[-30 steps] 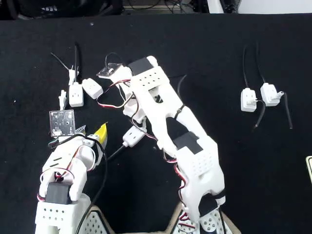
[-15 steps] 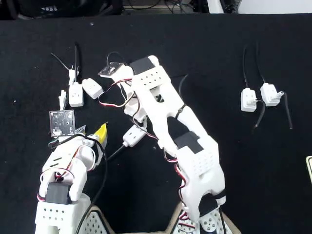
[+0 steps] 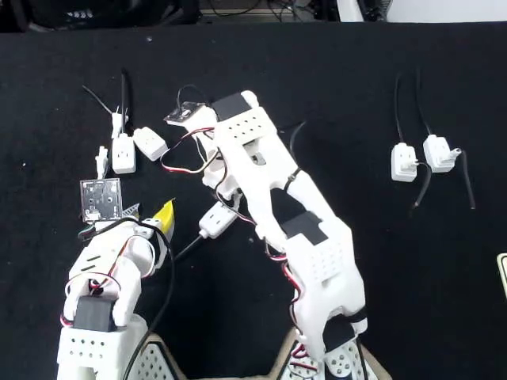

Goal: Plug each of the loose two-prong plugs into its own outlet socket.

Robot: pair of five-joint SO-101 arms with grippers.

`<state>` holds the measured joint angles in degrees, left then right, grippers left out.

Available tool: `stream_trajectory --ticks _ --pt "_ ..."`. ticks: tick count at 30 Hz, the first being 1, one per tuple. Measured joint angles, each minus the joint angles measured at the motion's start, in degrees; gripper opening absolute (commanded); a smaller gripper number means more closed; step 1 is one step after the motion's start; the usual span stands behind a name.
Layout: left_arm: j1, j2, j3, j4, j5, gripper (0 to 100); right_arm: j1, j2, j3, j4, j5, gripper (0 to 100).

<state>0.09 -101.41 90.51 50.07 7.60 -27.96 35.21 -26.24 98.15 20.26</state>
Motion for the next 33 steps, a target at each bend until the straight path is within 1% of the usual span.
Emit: stream_trajectory --ticks 3,6,11,20,33 --pt "0.0 0.0 0.0 0.0 0.0 20 0.0 0.4 -0.1 0.1 -2.3 1.0" --pt "0.0 0.0 0.0 0.0 0.0 20 0.0 0.4 -0.1 0.1 -2.9 1.0" --pt "0.0 0.0 0.0 0.0 0.0 20 0.0 0.4 -0.4 0.1 -2.9 1.0" --pt "0.0 0.0 0.0 0.0 0.0 20 -1.8 1.6 -6.5 1.2 -1.0 1.0" --pt "0.0 0.0 0.0 0.0 0.0 20 -2.2 1.6 -4.3 1.2 -1.0 1.0"
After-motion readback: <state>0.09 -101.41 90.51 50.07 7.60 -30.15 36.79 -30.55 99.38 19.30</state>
